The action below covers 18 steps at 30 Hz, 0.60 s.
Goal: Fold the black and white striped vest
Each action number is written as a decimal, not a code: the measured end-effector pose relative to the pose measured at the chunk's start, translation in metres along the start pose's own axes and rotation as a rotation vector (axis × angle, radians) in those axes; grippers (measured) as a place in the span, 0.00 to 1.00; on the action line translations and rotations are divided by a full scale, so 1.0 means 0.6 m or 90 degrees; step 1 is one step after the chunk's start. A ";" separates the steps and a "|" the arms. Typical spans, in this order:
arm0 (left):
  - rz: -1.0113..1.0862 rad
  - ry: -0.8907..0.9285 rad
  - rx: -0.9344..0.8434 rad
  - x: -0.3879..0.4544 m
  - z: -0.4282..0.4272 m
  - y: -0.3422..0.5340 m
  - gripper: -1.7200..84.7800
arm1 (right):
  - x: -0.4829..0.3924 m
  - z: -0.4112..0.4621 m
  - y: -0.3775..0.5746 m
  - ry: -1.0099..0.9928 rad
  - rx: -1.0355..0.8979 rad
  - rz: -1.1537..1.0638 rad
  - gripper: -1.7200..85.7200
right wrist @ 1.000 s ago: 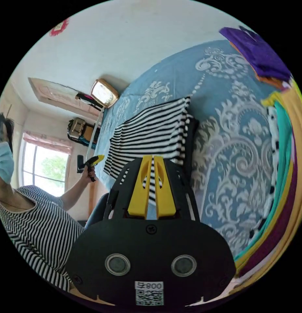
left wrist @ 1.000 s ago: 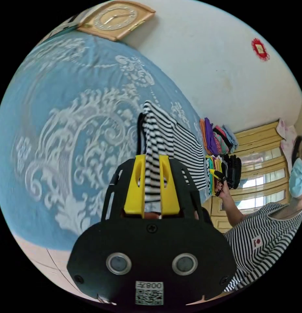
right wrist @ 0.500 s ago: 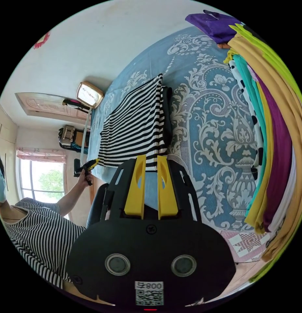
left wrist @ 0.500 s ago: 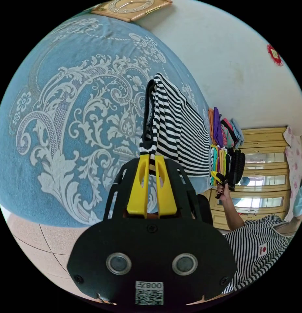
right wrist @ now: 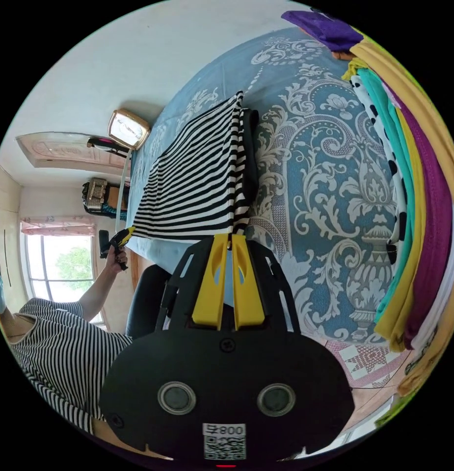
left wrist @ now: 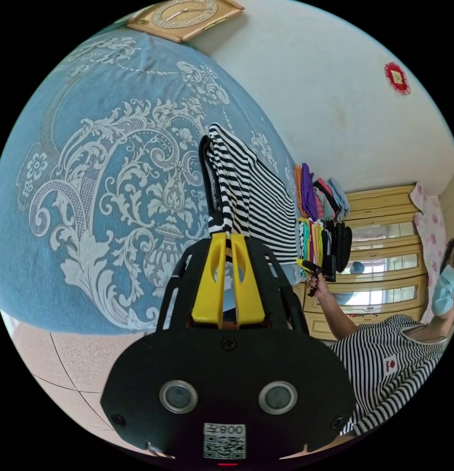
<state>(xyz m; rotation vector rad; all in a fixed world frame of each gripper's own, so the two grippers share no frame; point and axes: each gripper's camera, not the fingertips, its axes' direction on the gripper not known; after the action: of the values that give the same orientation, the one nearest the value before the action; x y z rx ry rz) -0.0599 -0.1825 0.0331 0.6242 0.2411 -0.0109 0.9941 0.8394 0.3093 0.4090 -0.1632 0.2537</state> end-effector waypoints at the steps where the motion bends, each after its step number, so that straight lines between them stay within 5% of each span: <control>1: 0.002 0.003 0.002 -0.001 0.000 0.004 0.04 | 0.000 -0.003 0.004 -0.001 0.003 -0.007 0.03; 18: -0.102 0.054 0.028 -0.053 0.141 0.121 0.04 | 0.115 0.028 0.060 -0.048 -0.001 0.057 0.03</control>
<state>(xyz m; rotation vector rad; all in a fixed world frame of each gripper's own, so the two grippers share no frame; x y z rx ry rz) -0.0661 -0.1746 0.1484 0.6488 0.3737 -0.1450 1.0484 0.8790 0.3519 0.4105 -0.2562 0.3257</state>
